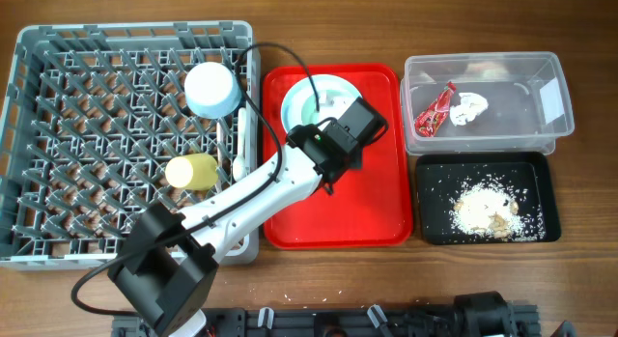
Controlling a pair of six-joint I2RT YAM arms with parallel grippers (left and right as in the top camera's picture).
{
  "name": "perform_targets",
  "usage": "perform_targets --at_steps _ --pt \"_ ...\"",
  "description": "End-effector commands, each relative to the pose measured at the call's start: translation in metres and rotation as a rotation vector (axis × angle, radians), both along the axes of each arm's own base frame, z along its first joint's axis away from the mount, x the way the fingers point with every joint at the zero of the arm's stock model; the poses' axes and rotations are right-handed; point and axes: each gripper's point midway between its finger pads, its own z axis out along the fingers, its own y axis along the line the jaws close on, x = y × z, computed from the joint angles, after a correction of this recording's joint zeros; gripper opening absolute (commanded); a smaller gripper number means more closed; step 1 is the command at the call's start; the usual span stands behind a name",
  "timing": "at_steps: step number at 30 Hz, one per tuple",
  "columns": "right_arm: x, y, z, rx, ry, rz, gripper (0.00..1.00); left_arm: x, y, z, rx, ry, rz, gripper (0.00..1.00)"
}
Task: Sort waste into correct bins and load items into the dishwasher rack
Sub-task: 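Grasp the rim of the pale green bowl on the plate, left gripper, then carry the green bowl into the rack's back row and release it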
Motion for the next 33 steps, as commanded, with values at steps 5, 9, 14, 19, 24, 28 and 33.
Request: perform_targets --at_steps 5,9,14,19,24,28,33 --pt "-0.001 -0.002 0.000 0.002 -0.010 -0.012 1.00 0.062 -0.027 0.013 -0.018 -0.261 -0.056 0.32" --pt "-0.001 -0.002 0.000 0.002 -0.010 -0.012 1.00 0.074 -0.038 -0.014 -0.001 -0.273 -0.082 0.37" --pt "-0.001 -0.002 0.000 0.002 -0.010 -0.012 1.00 0.078 -0.041 -0.051 0.052 -0.249 -0.120 0.35" --pt "-0.001 -0.002 0.000 0.002 -0.010 -0.012 1.00 0.079 -0.033 -0.078 0.092 -0.207 -0.113 0.25" --pt "-0.001 -0.002 0.000 0.002 -0.010 -0.012 1.00 0.095 -0.013 -0.070 0.116 -0.239 -0.050 0.04" --pt "-0.001 -0.002 0.000 0.002 -0.010 -0.012 1.00 0.099 -0.009 0.027 0.027 -0.323 -0.028 0.04" --pt "-0.001 -0.002 0.000 0.002 -0.010 -0.012 1.00 0.067 0.005 0.185 -0.204 -0.421 -0.078 0.04"
